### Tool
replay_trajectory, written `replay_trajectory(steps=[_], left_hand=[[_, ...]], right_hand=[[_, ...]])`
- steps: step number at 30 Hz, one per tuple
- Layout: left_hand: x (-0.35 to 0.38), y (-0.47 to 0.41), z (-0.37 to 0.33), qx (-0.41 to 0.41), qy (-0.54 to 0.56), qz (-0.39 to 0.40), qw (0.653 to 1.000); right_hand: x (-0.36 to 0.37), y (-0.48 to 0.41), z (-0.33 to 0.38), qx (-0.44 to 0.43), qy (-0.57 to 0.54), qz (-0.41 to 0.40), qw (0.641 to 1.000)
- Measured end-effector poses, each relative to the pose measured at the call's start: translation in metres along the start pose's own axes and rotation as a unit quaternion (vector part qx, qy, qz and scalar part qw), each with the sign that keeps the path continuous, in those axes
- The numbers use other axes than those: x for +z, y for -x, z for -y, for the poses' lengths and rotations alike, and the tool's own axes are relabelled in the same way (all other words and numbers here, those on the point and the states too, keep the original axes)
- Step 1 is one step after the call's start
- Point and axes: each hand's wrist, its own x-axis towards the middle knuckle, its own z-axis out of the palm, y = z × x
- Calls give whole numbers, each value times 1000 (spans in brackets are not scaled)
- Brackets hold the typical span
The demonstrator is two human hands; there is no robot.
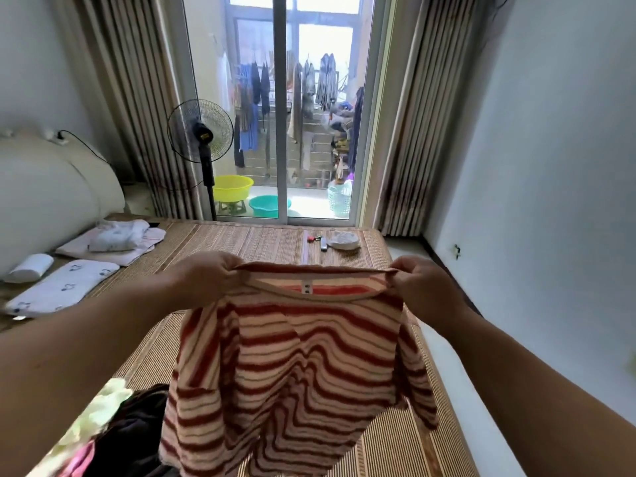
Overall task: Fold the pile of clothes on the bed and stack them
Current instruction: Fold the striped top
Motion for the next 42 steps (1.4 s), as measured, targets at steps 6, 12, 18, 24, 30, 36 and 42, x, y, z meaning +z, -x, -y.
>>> replay_trajectory(steps=[6,12,18,24,30,36,42], left_hand=[[-26,2,11,5,-229,-15,973],[-23,-1,24,-52,108,-84,989],[-19,-5,10,29,67,-97,993],[-22,-2,15,165,-326,-12,931],[-22,-11,28,208,-317,-35,925],[-31,-23,45,153,-360,-68,918],[-26,-22,85,-35,14,-77,996]], right_hand=[[4,-12,22,-93,-22,2,995],[-9,-16,19,-195,204,28,959],[-28,-21,8,-306,357,65,880],[-36,-16,-10,-344,388,30,854],[-37,-15,-17,-418,429,-49,799],[-42,-21,-20,-261,443,-5,857],[-27,-14,-41,-5,110,-139,984]])
